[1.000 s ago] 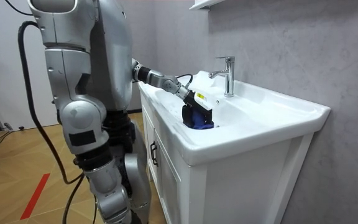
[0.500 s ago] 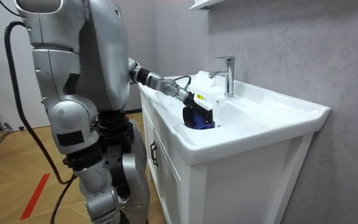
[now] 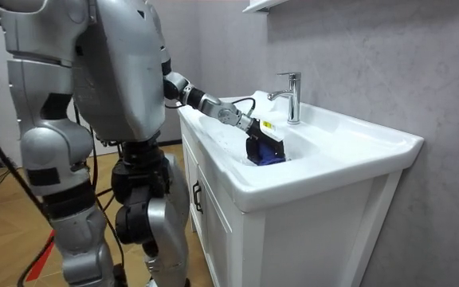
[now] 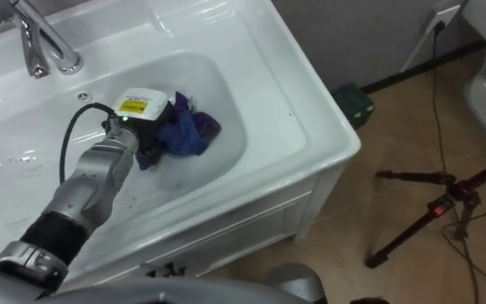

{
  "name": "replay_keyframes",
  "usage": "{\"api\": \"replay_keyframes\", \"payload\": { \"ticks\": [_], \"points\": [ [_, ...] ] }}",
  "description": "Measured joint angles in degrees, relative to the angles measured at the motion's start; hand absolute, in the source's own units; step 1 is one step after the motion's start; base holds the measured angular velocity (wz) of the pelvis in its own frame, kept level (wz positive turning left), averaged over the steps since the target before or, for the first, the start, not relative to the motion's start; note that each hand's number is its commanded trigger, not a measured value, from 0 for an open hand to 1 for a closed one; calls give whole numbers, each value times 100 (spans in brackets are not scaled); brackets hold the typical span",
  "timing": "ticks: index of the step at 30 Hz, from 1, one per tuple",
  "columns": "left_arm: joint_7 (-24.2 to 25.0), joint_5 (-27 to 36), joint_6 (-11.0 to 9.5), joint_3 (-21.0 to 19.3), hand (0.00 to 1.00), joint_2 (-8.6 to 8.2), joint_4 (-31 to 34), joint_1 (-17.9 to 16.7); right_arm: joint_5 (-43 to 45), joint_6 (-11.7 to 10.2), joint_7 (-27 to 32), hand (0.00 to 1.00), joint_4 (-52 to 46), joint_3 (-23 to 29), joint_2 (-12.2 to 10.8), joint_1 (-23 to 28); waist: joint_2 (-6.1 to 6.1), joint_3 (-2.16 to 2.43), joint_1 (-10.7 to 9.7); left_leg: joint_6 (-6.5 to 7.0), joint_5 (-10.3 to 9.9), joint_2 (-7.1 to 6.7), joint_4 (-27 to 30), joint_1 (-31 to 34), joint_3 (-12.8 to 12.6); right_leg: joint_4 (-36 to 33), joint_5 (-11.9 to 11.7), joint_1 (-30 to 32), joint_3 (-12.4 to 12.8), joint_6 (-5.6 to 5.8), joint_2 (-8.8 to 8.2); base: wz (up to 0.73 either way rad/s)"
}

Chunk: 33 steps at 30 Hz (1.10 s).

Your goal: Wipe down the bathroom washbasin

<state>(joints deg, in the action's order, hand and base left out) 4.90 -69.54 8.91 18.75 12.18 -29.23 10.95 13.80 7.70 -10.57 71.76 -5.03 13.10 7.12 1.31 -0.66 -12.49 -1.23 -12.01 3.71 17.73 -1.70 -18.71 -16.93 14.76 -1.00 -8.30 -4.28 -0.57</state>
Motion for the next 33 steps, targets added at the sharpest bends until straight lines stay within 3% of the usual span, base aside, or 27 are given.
{"api": "replay_keyframes", "payload": {
  "ticks": [9,15,19,21,26,29,31,33],
  "points": [
    [-304,12,-5,-207,100,22,-1071,593,-12,114,170,0,-37,67,-3,101,188,0,-133,-1,-77,152,53,14,-122,10,-58,37,54,-60,106,-7],
    [-445,-99,30,-628,100,69,-1318,663,-47,110,229,0,-98,245,1,135,181,-7,-120,-3,-77,172,48,12,-319,-84,-68,175,254,-77,153,-19],
    [-441,-108,30,-626,100,167,-1315,659,-79,113,242,0,-92,416,6,168,182,-9,-107,-4,-78,180,47,15,-320,-76,-74,183,290,-87,169,-6],
    [-440,-98,30,-627,100,237,-1358,640,-80,114,243,0,-89,417,13,126,161,-21,-105,-4,-78,178,43,8,-322,-81,-78,191,323,-94,171,-8],
    [-526,-98,37,-746,100,241,-1426,401,-46,114,245,0,-60,414,12,97,161,-4,-92,-16,-86,167,-21,-109,-330,-50,-78,103,348,-94,184,-4],
    [-553,-326,47,-881,100,229,-1464,173,46,114,233,0,-73,418,5,71,145,17,34,-18,-87,161,-53,-195,-335,-77,-68,52,365,-107,190,-7],
    [-552,-507,122,-984,100,224,-1463,3,174,130,226,0,-77,424,6,73,120,42,53,-19,-87,159,-53,-202,-280,-50,-66,19,328,-109,190,13],
    [-617,-650,364,-973,100,232,-1457,-252,224,240,232,0,-124,421,8,77,85,65,59,-22,-84,144,-114,-237,-123,40,-66,-92,185,-109,187,28]
  ]
}}
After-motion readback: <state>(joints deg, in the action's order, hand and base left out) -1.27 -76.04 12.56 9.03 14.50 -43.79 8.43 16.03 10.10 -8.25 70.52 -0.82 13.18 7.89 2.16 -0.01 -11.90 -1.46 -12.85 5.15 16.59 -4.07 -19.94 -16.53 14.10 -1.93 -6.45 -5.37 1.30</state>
